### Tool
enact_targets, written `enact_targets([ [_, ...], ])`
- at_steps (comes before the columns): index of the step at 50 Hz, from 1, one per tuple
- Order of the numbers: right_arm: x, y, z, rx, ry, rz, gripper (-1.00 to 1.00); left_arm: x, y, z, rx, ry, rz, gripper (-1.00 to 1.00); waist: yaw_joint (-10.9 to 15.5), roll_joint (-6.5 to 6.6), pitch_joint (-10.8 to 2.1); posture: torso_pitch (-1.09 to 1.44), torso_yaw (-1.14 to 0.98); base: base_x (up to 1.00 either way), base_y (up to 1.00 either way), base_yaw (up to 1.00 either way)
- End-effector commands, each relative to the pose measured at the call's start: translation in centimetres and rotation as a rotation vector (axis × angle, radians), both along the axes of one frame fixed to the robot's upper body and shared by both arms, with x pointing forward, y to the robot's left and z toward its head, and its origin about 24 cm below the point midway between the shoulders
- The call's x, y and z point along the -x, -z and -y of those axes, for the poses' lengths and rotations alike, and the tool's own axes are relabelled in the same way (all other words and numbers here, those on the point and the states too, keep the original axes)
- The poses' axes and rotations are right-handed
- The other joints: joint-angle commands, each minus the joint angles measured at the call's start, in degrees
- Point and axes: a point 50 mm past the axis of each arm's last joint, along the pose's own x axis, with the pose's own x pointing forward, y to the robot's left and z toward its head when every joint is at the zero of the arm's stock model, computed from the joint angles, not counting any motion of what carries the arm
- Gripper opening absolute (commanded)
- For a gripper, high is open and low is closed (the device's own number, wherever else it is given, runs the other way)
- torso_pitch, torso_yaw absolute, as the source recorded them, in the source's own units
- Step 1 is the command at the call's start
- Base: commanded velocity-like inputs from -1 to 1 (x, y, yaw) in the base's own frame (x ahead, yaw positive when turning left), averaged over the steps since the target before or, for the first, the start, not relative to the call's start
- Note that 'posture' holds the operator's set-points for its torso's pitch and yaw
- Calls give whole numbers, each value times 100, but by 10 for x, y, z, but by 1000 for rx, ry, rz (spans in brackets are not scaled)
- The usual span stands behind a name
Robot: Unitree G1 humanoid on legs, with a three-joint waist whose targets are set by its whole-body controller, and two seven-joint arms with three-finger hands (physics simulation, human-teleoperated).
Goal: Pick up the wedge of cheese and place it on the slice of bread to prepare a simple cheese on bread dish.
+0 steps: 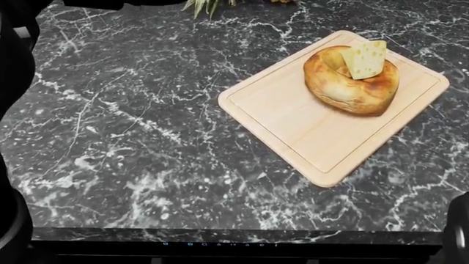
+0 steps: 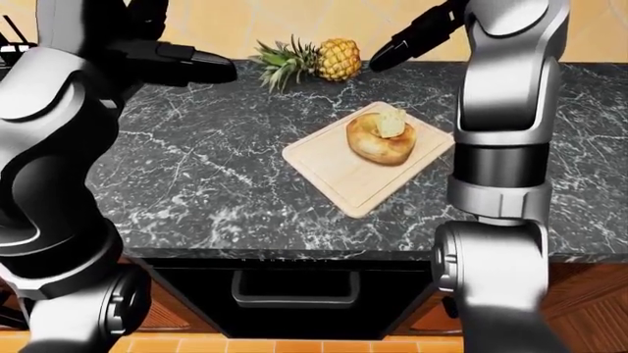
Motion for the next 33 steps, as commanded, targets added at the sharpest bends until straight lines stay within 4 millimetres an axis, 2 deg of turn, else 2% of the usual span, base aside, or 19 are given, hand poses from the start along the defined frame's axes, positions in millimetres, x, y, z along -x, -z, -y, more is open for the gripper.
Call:
enact_targets([
  [1, 12, -23, -1, 18, 1, 98, 100, 9, -17, 0, 9, 2, 88, 100, 0, -14, -184, 0, 0, 0, 0, 0],
  [14, 17, -28, -4, 26, -4, 115, 100, 13, -25, 1, 8, 2, 102, 100, -2, -11, -168, 0, 0, 0, 0, 0],
  [33, 20, -29, -5, 41, -7, 142, 100, 13, -23, 0, 11, 1, 104, 100, -6, -8, -166, 0, 0, 0, 0, 0],
])
